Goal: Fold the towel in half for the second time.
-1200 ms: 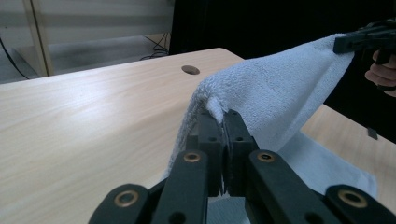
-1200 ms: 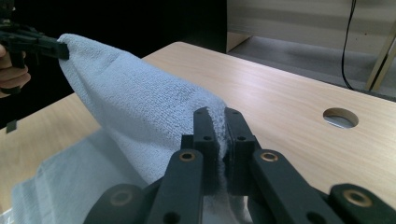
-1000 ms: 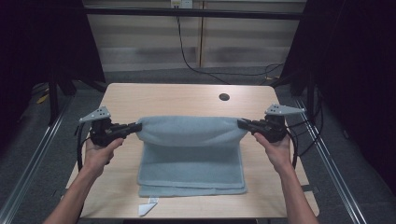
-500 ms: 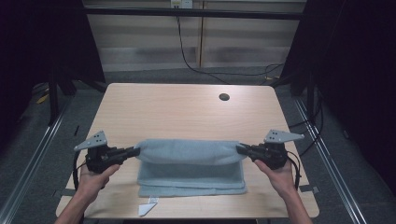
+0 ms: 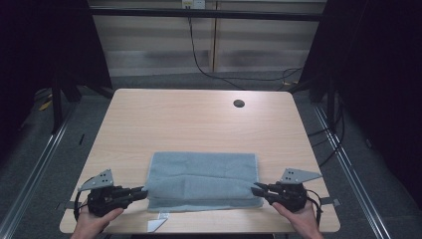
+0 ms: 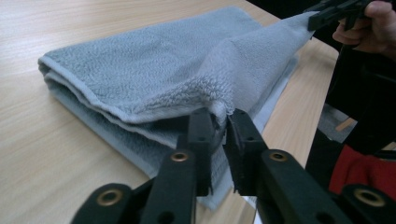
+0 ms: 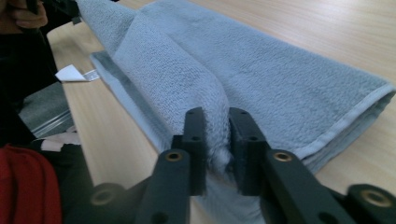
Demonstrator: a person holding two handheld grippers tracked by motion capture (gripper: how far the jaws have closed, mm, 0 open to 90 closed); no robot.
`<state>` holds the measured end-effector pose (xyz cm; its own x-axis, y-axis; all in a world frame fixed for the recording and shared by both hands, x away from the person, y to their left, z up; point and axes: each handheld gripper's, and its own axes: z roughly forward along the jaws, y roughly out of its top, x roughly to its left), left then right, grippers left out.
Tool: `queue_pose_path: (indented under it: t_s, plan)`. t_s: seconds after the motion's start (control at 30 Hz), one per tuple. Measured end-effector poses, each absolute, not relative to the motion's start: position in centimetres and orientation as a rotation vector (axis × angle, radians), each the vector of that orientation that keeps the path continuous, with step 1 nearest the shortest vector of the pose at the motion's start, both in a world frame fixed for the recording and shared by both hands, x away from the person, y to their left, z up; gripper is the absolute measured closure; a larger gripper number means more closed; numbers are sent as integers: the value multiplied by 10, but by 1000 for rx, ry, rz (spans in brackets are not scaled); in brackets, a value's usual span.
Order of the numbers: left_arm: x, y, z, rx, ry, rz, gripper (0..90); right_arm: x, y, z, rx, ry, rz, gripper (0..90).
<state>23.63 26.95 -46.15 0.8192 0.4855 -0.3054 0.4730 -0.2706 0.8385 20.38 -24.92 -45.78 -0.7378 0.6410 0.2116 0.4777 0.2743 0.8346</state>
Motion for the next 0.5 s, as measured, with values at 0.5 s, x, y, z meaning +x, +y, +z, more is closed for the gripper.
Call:
queue_pose_path:
  t_s: [0.5]
  plan:
    - [295, 279, -464, 1846, 914, 203, 434, 213, -285, -455, 1253, 2085, 1470, 526]
